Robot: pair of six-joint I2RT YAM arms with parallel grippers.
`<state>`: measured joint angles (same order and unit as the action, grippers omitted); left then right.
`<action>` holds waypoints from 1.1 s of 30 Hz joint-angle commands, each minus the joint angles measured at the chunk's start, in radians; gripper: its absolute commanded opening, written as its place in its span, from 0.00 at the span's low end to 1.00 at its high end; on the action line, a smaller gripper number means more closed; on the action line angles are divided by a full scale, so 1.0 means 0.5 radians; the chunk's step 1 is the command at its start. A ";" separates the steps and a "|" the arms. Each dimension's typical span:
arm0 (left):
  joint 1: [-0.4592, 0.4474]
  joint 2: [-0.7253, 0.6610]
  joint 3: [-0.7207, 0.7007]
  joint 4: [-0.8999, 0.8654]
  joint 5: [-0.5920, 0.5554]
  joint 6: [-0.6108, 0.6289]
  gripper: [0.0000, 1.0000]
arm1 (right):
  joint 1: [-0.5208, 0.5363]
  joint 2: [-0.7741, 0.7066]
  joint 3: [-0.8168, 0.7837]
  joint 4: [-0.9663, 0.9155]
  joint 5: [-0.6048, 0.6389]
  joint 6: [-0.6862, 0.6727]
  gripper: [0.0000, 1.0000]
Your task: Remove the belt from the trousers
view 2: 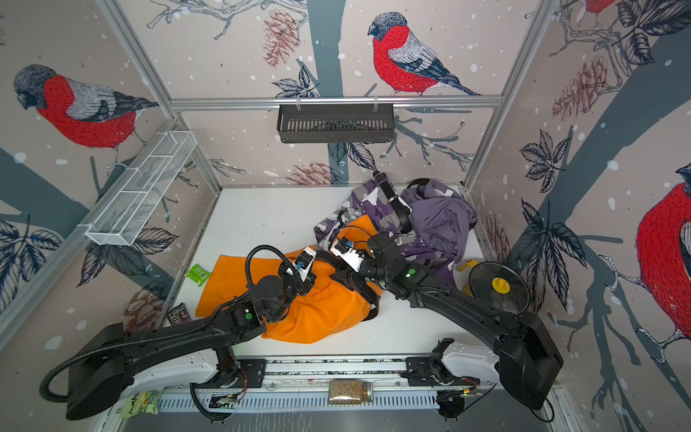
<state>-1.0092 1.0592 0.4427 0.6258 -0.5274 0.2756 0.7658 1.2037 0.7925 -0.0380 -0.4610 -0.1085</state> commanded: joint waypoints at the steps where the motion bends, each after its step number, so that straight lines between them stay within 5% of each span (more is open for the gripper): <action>1: 0.006 0.000 0.023 0.116 -0.049 -0.031 0.00 | 0.020 -0.013 0.002 0.015 0.086 -0.017 0.56; 6: 0.007 -0.008 0.019 0.111 -0.044 -0.036 0.00 | 0.030 -0.039 -0.012 0.030 0.157 -0.005 0.50; 16: 0.015 -0.071 -0.030 0.080 -0.150 -0.081 0.00 | -0.015 -0.115 -0.022 -0.033 0.133 -0.001 0.03; 33: 0.327 -0.217 -0.055 0.022 -0.426 -0.371 0.00 | -0.206 -0.207 -0.045 -0.203 0.063 0.001 0.00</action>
<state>-0.8928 0.9722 0.4000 0.6113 -0.5293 0.1608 0.6731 1.1015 0.7704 -0.0429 -0.4885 -0.1078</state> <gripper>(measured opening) 0.080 0.429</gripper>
